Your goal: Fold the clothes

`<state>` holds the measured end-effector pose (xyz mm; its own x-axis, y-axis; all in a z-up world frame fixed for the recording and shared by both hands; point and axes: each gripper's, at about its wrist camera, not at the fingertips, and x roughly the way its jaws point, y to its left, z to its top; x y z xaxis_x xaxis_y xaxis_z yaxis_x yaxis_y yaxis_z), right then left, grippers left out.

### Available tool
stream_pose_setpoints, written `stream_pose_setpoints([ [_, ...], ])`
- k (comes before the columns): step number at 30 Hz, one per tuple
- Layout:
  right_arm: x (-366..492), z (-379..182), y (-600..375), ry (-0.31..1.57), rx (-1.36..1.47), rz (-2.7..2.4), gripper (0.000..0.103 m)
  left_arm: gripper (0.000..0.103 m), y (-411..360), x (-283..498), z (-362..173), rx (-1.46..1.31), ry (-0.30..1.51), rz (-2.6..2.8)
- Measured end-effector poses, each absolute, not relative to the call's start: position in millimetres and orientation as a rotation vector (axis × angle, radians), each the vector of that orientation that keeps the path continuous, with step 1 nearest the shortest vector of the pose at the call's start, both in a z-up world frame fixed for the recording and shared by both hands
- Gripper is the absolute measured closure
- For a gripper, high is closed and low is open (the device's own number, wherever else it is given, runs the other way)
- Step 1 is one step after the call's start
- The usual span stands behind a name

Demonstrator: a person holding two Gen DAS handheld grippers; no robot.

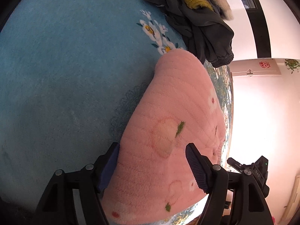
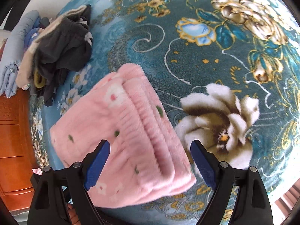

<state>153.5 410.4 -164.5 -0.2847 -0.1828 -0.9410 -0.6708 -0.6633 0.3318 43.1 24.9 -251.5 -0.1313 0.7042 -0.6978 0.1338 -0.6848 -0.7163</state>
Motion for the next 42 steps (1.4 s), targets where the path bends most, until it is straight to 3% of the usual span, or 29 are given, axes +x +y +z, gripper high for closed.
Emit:
stream_pose_setpoints([
  [15, 166.3, -98.3, 380.0, 1.035, -1.461, 2.216, 0.015, 0.027, 10.1, 56.2, -211.5, -1.828, -0.743, 2.116],
  [26, 117.3, -129.5, 382.7, 0.963, -1.644, 2.298, 0.015, 0.026, 43.1, 61.9, -162.6, -1.646, -0.811, 2.36],
  [31, 112.1, -160.1, 404.9, 0.931, -1.691, 2.32, 0.015, 0.026, 54.1, 53.3, -195.8, -1.72, -0.738, 2.331],
  [38, 110.6, -223.6, 444.1, 1.241, -1.717, 2.263, 0.015, 0.026, 57.9, 41.4, -220.7, -1.791, -0.735, 2.334],
  [42, 106.9, -235.6, 446.7, 1.337, -1.713, 2.261, 0.015, 0.026, 48.4, 34.5, -242.3, -1.854, -0.868, 2.245],
])
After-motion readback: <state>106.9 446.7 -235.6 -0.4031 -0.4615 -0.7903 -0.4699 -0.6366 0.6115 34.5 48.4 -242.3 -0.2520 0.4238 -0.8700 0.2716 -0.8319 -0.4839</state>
